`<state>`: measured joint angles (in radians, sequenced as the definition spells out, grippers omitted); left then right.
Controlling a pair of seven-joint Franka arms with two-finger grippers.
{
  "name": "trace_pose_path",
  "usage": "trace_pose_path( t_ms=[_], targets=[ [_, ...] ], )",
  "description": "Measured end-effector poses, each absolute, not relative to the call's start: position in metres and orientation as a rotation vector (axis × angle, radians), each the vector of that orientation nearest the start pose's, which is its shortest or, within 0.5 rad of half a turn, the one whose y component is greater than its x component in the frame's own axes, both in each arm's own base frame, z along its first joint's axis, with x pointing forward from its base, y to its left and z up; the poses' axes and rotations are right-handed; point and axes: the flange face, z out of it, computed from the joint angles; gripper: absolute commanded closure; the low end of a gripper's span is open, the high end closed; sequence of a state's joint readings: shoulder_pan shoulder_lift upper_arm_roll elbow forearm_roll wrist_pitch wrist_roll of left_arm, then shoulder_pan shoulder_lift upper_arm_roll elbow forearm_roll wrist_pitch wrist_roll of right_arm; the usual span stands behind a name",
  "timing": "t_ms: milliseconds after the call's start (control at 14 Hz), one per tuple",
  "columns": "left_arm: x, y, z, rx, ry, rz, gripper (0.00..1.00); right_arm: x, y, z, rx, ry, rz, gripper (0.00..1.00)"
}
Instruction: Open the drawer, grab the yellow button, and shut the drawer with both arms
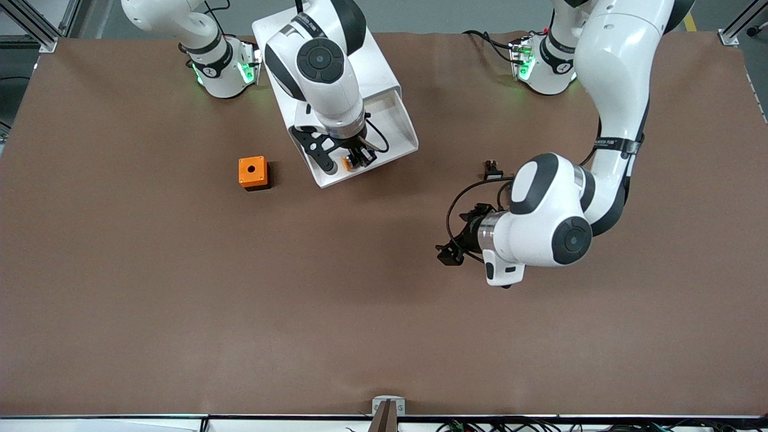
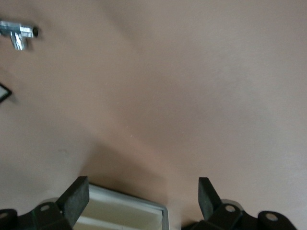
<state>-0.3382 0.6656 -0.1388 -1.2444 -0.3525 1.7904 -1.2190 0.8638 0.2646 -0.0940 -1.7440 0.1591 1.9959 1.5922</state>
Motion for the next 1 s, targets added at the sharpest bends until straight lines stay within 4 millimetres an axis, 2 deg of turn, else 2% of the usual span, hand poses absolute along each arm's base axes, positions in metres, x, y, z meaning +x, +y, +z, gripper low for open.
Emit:
trace_pose_path(
  t_ms=[357, 500, 643, 786, 1000],
  targets=[
    [0.642, -0.335, 0.411, -3.083, -1.161, 0.427, 0.01, 0.467, 0.432, 0.443, -2.778, 1.284, 0.145, 1.0],
    [0.633, -0.348, 0.416, -3.081, -1.059, 0.32, 0.01, 0.481, 0.415, 0.449, -2.79, 1.224, 0.13, 1.0],
    [0.62, -0.371, 0.416, -3.076, -0.955, 0.24, 0.01, 0.501, 0.39, 0.455, -2.814, 1.146, 0.117, 1.0],
    [0.609, -0.392, 0.416, -3.091, -0.894, 0.196, 0.01, 0.524, 0.355, 0.464, -2.859, 1.063, 0.128, 1.0],
    [0.607, -0.398, 0.417, -3.106, -0.882, 0.176, 0.0, 0.561, 0.29, 0.475, -2.913, 0.912, 0.133, 1.0]
  ],
)
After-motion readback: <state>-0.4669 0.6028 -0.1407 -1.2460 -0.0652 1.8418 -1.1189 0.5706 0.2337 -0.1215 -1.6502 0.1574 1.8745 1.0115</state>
